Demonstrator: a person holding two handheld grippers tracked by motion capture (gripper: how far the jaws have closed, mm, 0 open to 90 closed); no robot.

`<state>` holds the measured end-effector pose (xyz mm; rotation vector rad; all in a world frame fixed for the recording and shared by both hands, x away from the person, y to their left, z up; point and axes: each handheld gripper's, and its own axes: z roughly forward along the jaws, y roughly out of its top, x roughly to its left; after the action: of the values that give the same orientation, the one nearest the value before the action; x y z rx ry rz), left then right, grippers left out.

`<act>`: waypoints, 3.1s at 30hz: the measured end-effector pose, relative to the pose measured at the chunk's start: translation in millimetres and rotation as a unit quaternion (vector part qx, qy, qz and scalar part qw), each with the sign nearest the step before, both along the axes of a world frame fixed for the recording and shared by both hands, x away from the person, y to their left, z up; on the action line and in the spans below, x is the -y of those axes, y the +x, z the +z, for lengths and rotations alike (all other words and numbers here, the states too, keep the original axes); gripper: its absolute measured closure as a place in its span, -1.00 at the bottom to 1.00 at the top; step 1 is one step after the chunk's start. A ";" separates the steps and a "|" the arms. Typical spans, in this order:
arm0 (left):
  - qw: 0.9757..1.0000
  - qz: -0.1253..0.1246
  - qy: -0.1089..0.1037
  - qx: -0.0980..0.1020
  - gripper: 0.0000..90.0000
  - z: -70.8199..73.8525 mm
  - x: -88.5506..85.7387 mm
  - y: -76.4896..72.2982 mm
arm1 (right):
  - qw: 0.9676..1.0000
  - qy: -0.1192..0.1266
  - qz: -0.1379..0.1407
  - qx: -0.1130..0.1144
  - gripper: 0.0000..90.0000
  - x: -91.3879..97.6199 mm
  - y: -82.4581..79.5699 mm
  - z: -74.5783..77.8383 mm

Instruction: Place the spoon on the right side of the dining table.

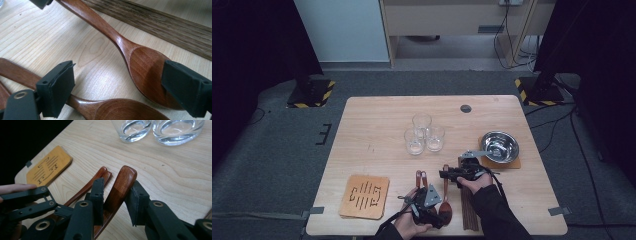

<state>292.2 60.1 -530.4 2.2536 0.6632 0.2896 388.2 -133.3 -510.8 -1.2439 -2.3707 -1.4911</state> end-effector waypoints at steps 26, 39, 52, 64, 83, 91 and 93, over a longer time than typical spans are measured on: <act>1.000 0.024 -0.002 0.005 -0.74 1.5 -3.3 3.9 | 0.999 0.052 0.005 0.009 0.73 8.2 -0.6 15.9; 1.000 0.025 -0.005 0.004 -0.74 1.7 -4.5 5.2 | 0.997 0.074 0.005 0.006 0.81 9.9 -2.4 20.5; 1.000 0.025 -0.005 0.003 -0.73 1.3 -5.1 5.8 | 0.996 0.086 0.004 0.009 0.85 11.3 -3.9 25.0; 1.000 0.025 -0.005 0.001 -0.72 0.8 -5.2 6.5 | 0.996 0.093 0.000 0.011 0.87 12.0 -4.9 27.9; 1.000 0.022 -0.003 0.003 -0.67 2.7 -4.5 5.2 | 0.995 0.099 0.004 0.024 0.89 10.4 -8.2 33.5; 0.999 0.032 -0.023 0.012 -0.66 14.1 -14.2 4.3 | 0.994 0.104 -0.006 0.044 0.89 16.7 -7.4 41.6; 0.999 0.035 -0.028 0.013 -0.66 16.7 -17.5 4.1 | 0.993 0.105 -0.010 0.049 0.89 19.1 -7.1 44.0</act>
<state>296.3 77.6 -513.7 2.1725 0.7279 0.3300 381.1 -152.4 -466.8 -1.1739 -2.1914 -1.7935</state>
